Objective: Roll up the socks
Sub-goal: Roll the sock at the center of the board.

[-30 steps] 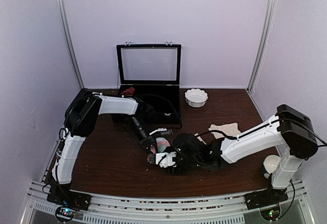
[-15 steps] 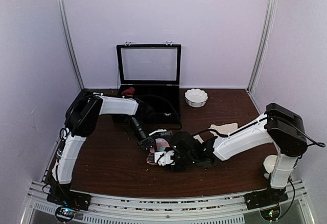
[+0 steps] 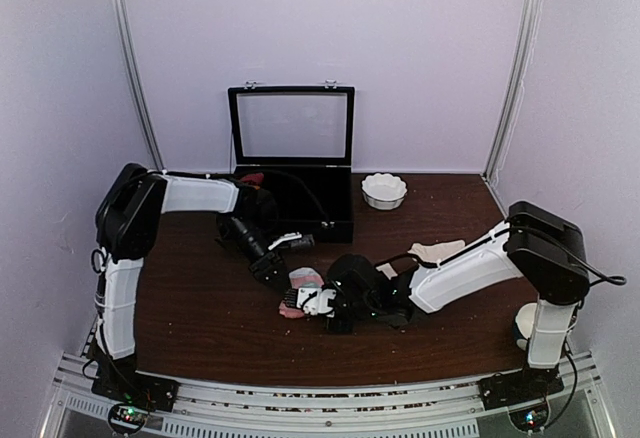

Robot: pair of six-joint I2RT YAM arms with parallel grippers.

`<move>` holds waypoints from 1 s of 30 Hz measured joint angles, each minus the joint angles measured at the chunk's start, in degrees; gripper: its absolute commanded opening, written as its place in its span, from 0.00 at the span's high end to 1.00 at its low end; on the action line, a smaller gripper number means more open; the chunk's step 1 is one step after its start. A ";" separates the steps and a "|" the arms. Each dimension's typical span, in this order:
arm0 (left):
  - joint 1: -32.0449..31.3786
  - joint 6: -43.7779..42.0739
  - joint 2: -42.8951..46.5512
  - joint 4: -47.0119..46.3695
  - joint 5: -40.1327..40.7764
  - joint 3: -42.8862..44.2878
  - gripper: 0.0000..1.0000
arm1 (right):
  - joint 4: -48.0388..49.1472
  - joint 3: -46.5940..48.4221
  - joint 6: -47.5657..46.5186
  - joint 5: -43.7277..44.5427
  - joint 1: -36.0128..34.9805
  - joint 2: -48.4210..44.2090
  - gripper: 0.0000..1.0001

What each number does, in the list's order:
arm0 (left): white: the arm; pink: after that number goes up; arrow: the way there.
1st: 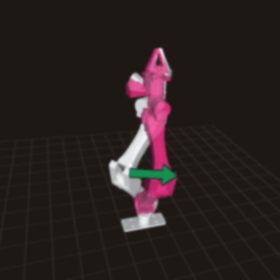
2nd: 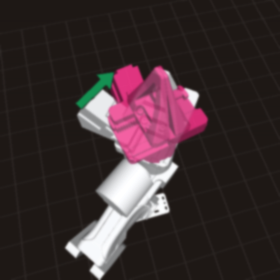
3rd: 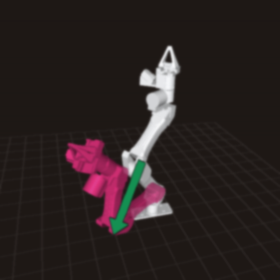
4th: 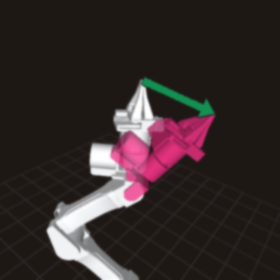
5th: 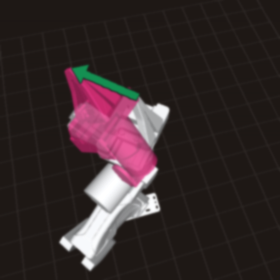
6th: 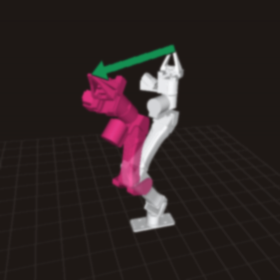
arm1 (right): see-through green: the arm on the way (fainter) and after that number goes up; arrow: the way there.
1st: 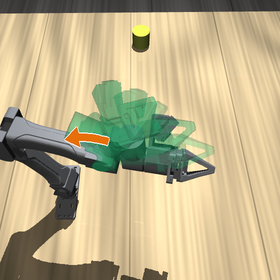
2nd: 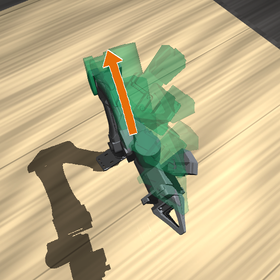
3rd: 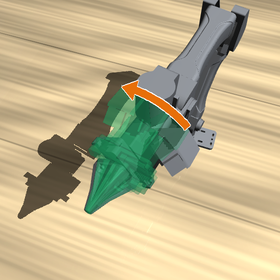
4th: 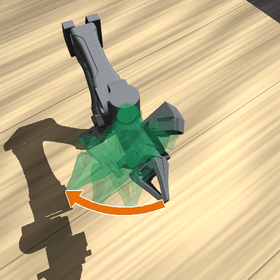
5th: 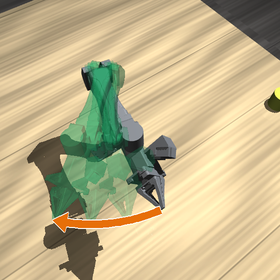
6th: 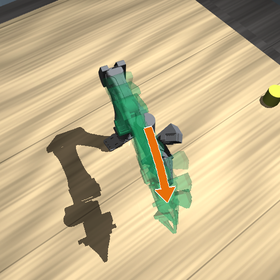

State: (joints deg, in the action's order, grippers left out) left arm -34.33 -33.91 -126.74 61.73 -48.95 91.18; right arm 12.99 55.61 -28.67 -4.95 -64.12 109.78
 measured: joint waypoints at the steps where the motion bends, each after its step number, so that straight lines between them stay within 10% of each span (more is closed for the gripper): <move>1: 0.57 0.50 2.16 -1.75 1.03 -1.49 0.48 | 0.04 -0.02 0.79 -0.44 0.17 0.00 0.92; 17: 1.99 -3.43 31.41 -17.62 7.08 -25.66 0.47 | -15.96 14.10 16.83 -24.65 10.16 6.36 0.97; 30: -9.70 -6.27 28.83 -26.18 21.92 -28.52 0.50 | -22.03 21.64 33.73 -46.53 16.98 13.55 1.00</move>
State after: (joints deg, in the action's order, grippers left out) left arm -44.03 -40.18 -97.91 35.55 -27.03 62.65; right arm -9.04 77.25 5.06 -51.48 -47.13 123.33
